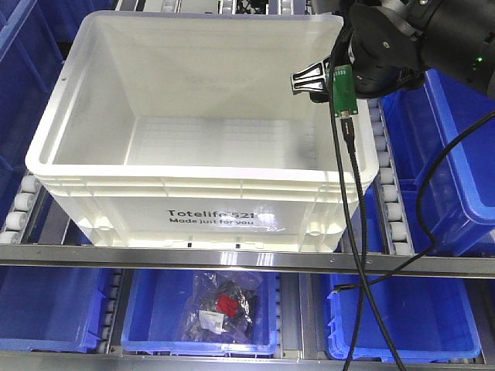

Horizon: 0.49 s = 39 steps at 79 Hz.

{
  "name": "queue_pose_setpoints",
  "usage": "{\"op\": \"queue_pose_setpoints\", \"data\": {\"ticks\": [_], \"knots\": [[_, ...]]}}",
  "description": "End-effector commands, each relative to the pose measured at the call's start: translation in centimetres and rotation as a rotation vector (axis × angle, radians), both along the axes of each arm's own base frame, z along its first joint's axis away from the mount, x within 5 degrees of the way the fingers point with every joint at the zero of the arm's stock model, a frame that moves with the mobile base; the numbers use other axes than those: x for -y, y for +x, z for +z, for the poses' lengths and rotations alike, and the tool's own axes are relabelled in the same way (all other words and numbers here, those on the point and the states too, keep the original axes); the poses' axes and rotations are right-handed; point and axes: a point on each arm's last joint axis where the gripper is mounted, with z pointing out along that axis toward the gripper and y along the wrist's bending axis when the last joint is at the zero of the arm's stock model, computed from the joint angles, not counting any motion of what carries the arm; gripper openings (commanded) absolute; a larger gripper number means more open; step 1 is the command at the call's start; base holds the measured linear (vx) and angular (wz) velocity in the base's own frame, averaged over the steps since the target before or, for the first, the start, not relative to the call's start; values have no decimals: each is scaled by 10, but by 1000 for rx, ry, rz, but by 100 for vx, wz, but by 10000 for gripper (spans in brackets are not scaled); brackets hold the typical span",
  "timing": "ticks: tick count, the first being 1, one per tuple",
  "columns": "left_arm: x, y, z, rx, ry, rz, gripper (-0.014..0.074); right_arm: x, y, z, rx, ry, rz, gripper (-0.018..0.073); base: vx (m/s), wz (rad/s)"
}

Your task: Place moving items into box and shelve

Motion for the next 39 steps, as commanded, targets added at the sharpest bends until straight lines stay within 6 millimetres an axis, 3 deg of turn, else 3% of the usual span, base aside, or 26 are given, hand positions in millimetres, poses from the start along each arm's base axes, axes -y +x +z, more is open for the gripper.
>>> {"op": "queue_pose_setpoints", "data": {"ticks": [1,10,39], "knots": [[-1,-5,5,29,-26,5,-8,8,-3,29,112,6,16,557,0,0],[-2,-14,-4,-19,-34,14,-8,8,-3,29,112,6,16,557,0,0],[-2,-12,-4,-34,-33,14,-8,9,-4,28,102,-2,8,557,0,0]]}}
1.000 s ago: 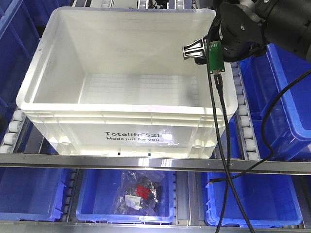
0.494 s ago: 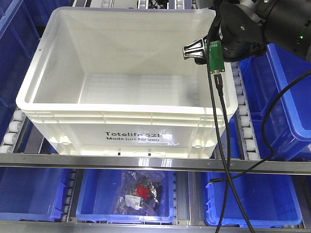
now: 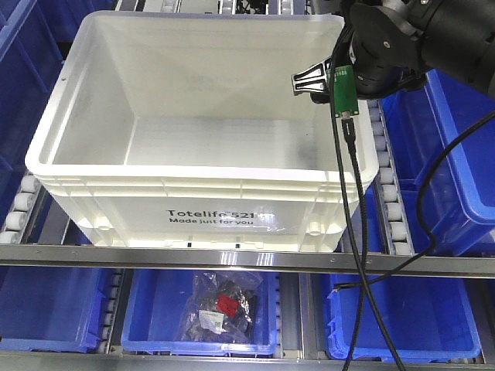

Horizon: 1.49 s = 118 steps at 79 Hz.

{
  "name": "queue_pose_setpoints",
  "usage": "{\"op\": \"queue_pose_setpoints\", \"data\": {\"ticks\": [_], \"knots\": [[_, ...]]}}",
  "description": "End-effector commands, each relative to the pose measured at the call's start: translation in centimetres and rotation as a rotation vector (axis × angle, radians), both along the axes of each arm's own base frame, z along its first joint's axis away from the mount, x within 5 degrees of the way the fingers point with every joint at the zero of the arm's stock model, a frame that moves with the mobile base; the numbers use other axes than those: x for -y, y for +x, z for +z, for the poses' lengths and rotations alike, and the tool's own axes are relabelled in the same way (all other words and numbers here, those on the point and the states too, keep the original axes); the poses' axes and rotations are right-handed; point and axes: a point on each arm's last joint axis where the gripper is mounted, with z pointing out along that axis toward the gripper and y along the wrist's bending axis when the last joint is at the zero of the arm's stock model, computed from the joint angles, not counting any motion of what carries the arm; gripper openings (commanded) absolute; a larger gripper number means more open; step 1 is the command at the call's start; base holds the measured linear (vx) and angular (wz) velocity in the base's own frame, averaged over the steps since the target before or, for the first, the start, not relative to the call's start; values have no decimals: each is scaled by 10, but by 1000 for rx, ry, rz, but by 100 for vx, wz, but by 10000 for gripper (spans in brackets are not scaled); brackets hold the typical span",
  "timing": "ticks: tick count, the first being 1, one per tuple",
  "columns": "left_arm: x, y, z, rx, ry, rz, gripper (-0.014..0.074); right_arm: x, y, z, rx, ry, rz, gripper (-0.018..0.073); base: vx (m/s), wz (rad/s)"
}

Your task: Place moving items into box and shelve

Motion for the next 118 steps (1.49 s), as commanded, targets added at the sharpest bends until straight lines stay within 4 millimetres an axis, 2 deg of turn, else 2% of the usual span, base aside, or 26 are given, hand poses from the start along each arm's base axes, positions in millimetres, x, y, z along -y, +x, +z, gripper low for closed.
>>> {"op": "queue_pose_setpoints", "data": {"ticks": [1,47,62,72,86,98,112,113,118], "knots": [[0,-1,13,96,-24,-3,-8,7,-3,28,110,3,16,557,0,0],[0,-1,13,96,-24,-3,-8,9,-3,29,116,-15,14,557,0,0],[0,-1,13,96,-24,-3,-8,17,-16,43,113,2,-10,556,0,0],[0,-1,13,96,-24,-3,-8,26,-28,53,89,-47,12,536,0,0],[0,-1,13,96,-24,-3,-8,57,-39,55,-10,10,-3,472,0,0],[0,-1,13,96,-24,-3,-8,79,-56,32,22,18,2,424,0,0],[0,-1,13,96,-24,-3,-8,105,-88,10,184,104,41,337,0,0],[0,-1,13,96,-24,-3,-8,122,-111,3,331,161,47,244,0,0],[0,-1,13,96,-24,-3,-8,130,-125,-2,407,194,43,191,0,0]]}}
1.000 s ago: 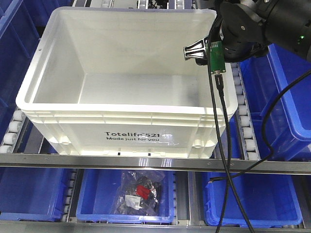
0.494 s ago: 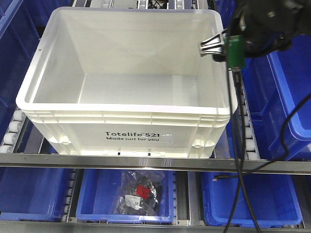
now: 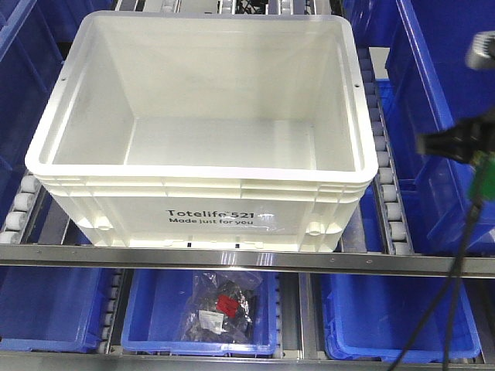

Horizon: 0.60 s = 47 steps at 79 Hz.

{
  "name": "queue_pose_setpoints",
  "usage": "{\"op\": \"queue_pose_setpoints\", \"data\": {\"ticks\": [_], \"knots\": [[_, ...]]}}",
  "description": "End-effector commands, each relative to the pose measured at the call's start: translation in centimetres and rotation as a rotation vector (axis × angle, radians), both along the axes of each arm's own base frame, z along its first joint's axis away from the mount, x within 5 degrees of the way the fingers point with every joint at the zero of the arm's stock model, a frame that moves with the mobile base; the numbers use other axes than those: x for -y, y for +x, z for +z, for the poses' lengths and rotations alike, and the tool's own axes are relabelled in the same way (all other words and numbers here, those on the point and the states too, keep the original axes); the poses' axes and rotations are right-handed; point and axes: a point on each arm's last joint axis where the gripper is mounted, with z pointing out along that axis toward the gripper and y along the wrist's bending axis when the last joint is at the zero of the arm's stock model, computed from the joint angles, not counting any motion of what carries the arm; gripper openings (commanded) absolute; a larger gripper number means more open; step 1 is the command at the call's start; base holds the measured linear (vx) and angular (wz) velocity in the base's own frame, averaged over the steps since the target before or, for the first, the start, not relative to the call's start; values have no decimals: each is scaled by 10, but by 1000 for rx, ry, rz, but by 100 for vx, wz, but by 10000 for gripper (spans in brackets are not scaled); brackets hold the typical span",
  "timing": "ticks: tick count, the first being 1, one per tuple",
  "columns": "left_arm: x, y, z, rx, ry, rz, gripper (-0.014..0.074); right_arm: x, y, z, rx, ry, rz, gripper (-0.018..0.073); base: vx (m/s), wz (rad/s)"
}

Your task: Place moving items into box and shelve

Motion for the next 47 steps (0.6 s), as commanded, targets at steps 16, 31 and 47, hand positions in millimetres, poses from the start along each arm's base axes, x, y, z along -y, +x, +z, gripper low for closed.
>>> {"op": "queue_pose_setpoints", "data": {"ticks": [16,31,47], "knots": [[0,-1,13,97,-24,-3,-8,28,-58,-3,439,110,-22,-3,0,0],[0,-1,13,97,-24,-3,-8,28,-99,-21,685,-24,83,-13,0,0],[0,-1,13,97,-24,-3,-8,30,-131,-43,819,-39,83,-13,0,0]]}}
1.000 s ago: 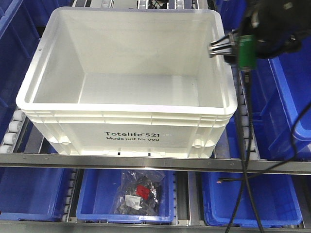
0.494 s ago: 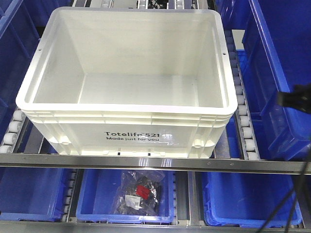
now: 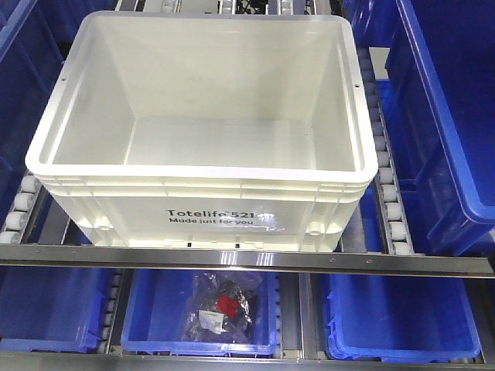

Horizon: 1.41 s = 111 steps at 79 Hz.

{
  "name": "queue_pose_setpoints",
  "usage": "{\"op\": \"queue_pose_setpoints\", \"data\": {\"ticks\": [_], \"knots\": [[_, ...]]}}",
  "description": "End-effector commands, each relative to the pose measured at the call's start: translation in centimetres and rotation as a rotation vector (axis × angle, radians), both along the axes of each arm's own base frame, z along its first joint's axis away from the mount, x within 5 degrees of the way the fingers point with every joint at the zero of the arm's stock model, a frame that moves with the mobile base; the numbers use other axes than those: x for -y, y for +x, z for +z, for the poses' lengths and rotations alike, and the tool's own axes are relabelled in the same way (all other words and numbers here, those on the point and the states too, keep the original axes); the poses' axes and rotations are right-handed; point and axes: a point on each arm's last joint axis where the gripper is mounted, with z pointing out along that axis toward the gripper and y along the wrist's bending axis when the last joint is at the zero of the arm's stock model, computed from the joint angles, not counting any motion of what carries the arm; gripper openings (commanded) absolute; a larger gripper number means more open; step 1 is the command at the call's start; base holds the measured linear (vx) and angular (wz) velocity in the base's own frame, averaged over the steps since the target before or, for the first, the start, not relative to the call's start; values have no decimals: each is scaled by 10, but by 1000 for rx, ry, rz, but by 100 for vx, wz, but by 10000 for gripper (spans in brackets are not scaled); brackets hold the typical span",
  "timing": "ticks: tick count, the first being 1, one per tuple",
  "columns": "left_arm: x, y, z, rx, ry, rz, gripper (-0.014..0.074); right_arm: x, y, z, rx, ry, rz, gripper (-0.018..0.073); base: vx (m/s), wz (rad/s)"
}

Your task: Place moving items into box and shelve

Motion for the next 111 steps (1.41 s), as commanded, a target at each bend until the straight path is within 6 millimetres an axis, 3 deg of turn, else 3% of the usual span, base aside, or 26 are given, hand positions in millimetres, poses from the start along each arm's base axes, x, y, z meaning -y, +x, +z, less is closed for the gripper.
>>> {"op": "queue_pose_setpoints", "data": {"ticks": [1,26,37,111], "knots": [[0,-1,13,97,-24,-3,-8,0,-7,10,140,9,-1,-13,0,0],[0,-1,13,97,-23,-3,-8,1,-31,-55,138,113,1,-13,0,0],[0,-1,13,96,-23,-3,-8,1,-30,-68,-22,173,-8,-13,0,0],[0,-1,13,96,-23,-3,-8,1,-31,-63,40,163,-5,-10,0,0]]}}
